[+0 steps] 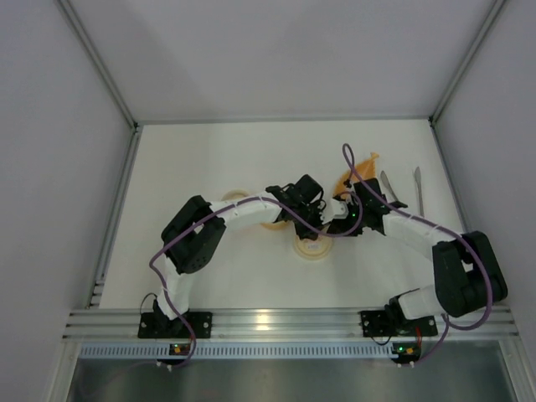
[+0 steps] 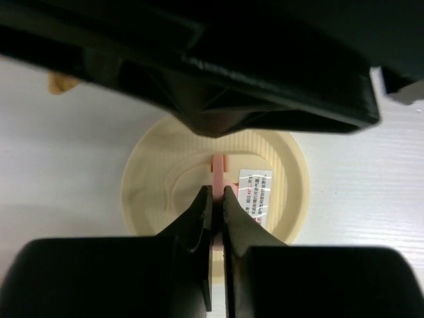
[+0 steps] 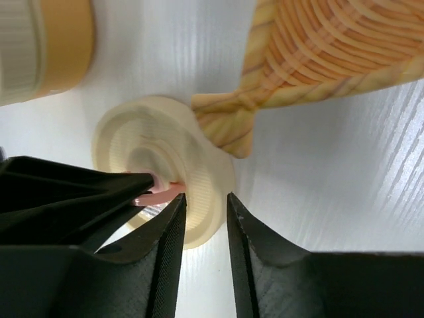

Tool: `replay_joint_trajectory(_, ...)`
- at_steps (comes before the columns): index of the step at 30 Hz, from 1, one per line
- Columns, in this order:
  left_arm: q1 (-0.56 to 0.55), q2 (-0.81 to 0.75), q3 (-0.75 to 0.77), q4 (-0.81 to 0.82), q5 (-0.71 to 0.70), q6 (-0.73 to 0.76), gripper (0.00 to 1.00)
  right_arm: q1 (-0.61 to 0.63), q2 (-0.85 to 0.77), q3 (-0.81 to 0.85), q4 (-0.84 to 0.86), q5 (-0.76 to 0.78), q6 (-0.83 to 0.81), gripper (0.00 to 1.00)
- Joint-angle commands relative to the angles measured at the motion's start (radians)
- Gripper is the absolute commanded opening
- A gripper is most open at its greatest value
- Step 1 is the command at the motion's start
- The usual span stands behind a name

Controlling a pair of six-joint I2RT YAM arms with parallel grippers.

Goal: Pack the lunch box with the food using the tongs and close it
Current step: Pick up the box lid from the center of the board, then close the box lid on the packing box.

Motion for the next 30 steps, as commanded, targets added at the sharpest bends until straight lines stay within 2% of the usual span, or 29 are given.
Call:
replay_joint_trajectory(1,-0.005,-0.073,0.041,-0.049,0.069,-0.054,0.0,0.021,-0.09,0.022,-0.015,-0.05,-0.009,0.32)
replay_joint_trajectory(2,-0.005,-0.1,0.036,-0.05,0.079,-0.084,0.0,0.02,-0.119,0.038,-0.041,-0.058,-0.026,0.41)
replay_joint_trajectory(4,-0.005,-0.122,0.038,-0.066,0.081,-0.104,0.0,0.014,-0.16,0.063,-0.092,-0.067,-0.04,0.49)
replay_joint_trajectory(8,-0.005,-0.18,0.023,-0.106,0.076,-0.135,0.0,-0.028,-0.207,0.104,-0.164,-0.116,-0.081,0.59)
replay_joint_trajectory(13,-0.005,-0.269,0.007,-0.147,0.06,-0.143,0.0,-0.121,-0.237,0.166,-0.302,-0.234,-0.228,0.61)
replay_joint_trajectory(18,0.002,-0.376,0.007,-0.231,0.008,-0.146,0.0,-0.256,-0.182,0.284,-0.41,-0.343,-0.388,0.61)
replay_joint_trajectory(21,0.086,-0.45,-0.013,-0.25,0.039,-0.193,0.0,-0.315,-0.153,0.336,-0.453,-0.379,-0.414,0.7)
replay_joint_trajectory(24,0.254,-0.492,0.016,-0.288,0.014,-0.254,0.0,-0.321,-0.151,0.376,-0.441,-0.382,-0.419,0.77)
replay_joint_trajectory(25,0.288,-0.512,0.027,-0.297,-0.017,-0.284,0.0,-0.322,-0.153,0.387,-0.431,-0.373,-0.414,0.79)
replay_joint_trajectory(29,0.449,-0.536,0.058,-0.339,-0.176,-0.444,0.0,-0.321,-0.144,0.469,-0.408,-0.325,-0.411,0.99)
replay_joint_trajectory(30,0.469,-0.536,0.053,-0.345,-0.292,-0.524,0.0,-0.321,-0.132,0.48,-0.407,-0.316,-0.412,0.99)
